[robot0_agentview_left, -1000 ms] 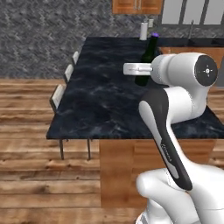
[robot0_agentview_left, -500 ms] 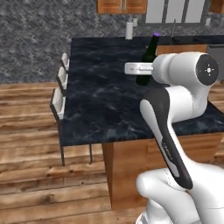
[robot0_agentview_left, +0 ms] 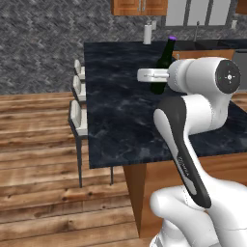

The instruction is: Get the candle and the beer from the cabinet and move them to the dining counter.

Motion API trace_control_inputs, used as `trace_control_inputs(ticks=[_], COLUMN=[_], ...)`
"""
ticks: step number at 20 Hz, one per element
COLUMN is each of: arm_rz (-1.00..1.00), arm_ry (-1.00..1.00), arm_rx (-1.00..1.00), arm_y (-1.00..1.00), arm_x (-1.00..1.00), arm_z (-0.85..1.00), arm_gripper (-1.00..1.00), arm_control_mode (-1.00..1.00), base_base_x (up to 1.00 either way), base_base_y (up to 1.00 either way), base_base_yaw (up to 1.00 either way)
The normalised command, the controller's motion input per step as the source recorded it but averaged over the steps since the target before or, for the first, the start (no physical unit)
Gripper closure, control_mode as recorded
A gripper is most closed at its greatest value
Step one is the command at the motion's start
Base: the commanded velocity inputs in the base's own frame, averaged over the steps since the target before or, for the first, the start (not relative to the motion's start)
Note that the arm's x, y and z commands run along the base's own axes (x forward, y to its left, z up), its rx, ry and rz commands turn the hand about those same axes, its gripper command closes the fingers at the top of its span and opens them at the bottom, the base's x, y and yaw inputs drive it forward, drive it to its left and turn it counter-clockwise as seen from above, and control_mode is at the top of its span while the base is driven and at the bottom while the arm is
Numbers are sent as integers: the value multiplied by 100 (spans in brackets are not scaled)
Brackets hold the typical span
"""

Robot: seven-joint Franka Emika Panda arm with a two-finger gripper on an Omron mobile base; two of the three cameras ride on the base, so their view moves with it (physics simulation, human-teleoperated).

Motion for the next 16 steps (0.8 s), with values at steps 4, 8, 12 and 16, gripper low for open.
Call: trace_control_inputs(ticks=[4,8,12,16], arm_rz=[0,0,0,0], arm_ry=[0,0,0,0], arm_rx=[0,0,0,0], arm_y=[0,0,0,0], arm_x=[0,0,0,0], arm_z=[0,0,0,0], arm_gripper=[100,100,100,100], arm_control_mode=[100,100,100,100], base_base_x=[50,51,46,60], base_base_y=[48,35,22,19], base_base_yaw=[0,0,1,0])
